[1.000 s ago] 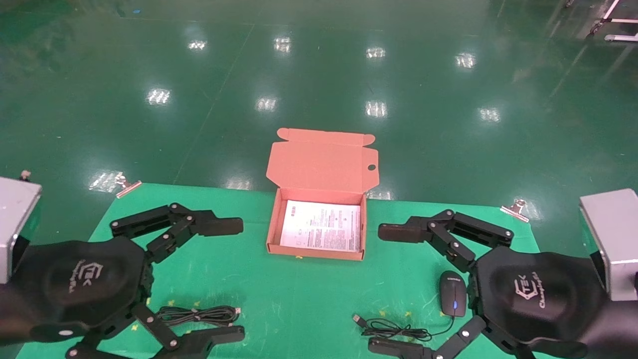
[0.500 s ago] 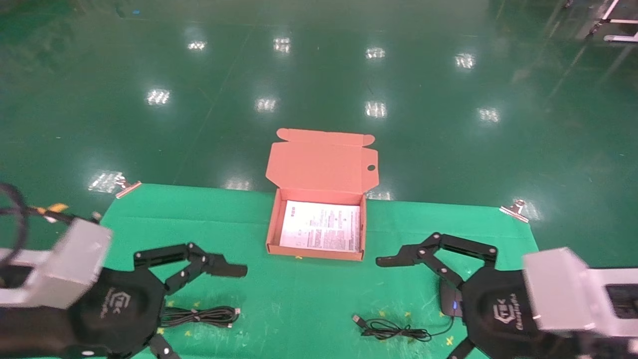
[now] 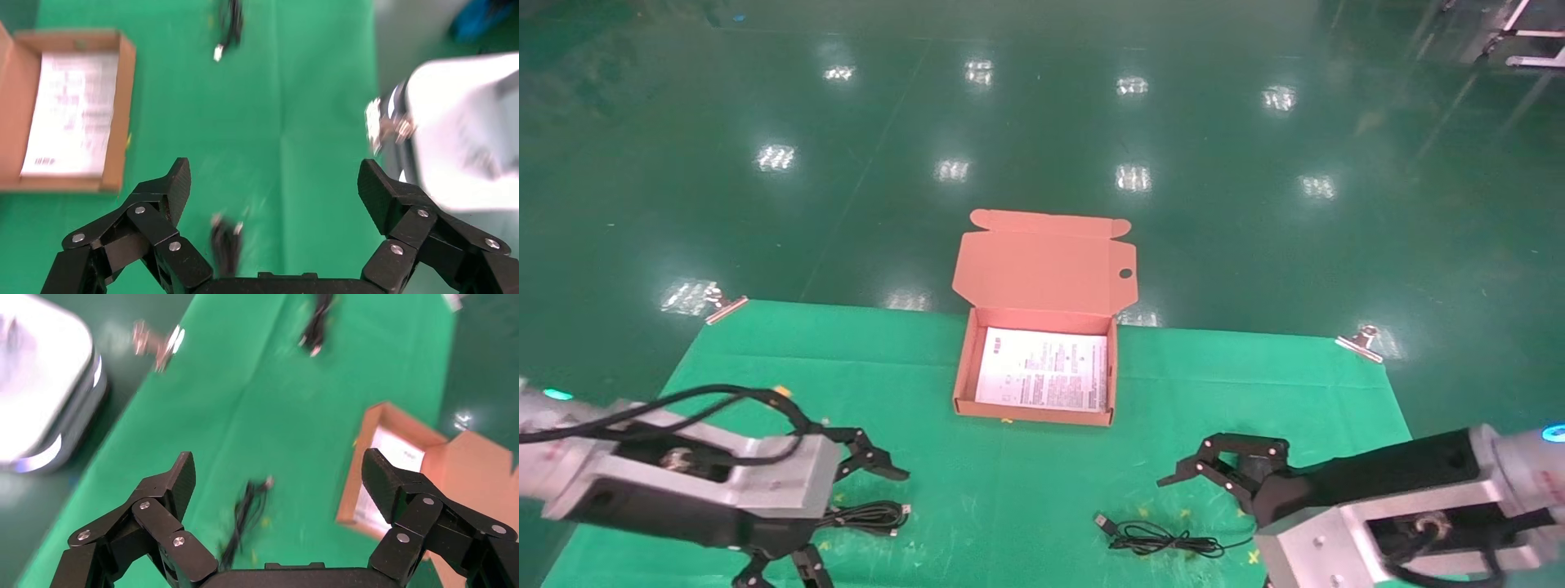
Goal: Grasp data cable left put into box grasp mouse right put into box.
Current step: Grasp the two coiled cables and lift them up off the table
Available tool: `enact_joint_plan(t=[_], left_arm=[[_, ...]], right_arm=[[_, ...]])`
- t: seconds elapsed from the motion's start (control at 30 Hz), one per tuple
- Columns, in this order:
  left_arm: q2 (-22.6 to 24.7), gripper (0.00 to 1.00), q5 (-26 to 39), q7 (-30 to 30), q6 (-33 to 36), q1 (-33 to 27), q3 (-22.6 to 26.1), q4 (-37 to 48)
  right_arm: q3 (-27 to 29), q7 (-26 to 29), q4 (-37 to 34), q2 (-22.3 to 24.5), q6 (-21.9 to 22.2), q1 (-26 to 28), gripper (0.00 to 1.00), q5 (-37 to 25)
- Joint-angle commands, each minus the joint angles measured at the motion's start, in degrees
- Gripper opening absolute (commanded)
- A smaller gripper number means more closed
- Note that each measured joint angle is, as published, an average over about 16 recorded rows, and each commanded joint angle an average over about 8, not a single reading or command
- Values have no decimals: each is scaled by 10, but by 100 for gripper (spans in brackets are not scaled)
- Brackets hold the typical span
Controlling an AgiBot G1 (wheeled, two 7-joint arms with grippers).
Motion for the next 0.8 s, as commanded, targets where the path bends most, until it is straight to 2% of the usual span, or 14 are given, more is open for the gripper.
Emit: enact_joint_plan(t=[0.03, 0.23, 0.43, 0.6, 0.8], left_arm=[[17, 100, 41, 10, -2, -23, 27, 8], [49, 100, 126, 12, -33, -31, 66, 28], [73, 100, 183, 10, -79, -19, 85, 57], [95, 100, 202, 13, -104, -12, 92, 103], [122, 100, 191, 26, -122, -3, 89, 196]], right_arm=[[-19, -15, 0, -7, 3, 9, 100, -28], [-59, -43, -2, -36, 22, 20, 100, -113], [-84, -48, -12, -65, 54, 14, 100, -181], [-97, -38, -39, -88, 78, 4, 100, -214], [-106, -27, -98, -122, 100, -5, 100, -233]])
